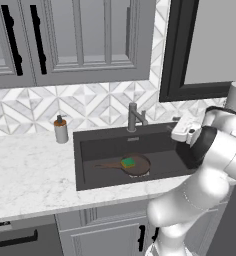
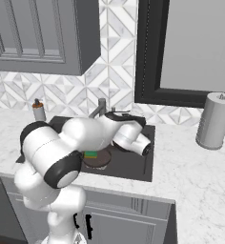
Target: Pick the pan and sponge and place them into the sink. Then turn on the water.
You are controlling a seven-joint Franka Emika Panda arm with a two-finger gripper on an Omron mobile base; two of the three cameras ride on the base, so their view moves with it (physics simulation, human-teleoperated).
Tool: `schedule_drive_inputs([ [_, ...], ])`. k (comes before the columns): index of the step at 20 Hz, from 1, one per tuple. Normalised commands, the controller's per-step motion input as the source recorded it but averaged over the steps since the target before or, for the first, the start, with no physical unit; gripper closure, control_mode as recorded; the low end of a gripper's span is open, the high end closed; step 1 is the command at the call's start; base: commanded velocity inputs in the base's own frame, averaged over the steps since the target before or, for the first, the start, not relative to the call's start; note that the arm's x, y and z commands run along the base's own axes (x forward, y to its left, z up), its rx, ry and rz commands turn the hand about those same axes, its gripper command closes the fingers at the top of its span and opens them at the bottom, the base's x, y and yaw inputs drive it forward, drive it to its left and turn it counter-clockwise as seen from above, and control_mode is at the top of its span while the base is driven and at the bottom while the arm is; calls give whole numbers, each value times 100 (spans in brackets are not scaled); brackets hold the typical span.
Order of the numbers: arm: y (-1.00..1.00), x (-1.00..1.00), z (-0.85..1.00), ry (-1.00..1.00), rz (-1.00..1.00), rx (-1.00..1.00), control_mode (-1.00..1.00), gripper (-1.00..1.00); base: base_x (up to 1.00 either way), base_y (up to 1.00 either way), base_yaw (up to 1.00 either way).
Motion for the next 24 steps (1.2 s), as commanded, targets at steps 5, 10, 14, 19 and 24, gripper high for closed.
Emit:
schedule_drive_inputs([
  [5,25,29,-5,-10,-2,0,-100,-100,0,0,0],
  [10,23,27,-8,-9,-3,0,-100,-100,0,0,0],
  [14,12,29,-5,-3,-4,0,-100,-100,0,0,0],
  [19,0,35,-4,0,-4,1,-100,-100,0,0,0],
  [24,0,37,-14,0,-6,1,-100,-100,0,0,0],
])
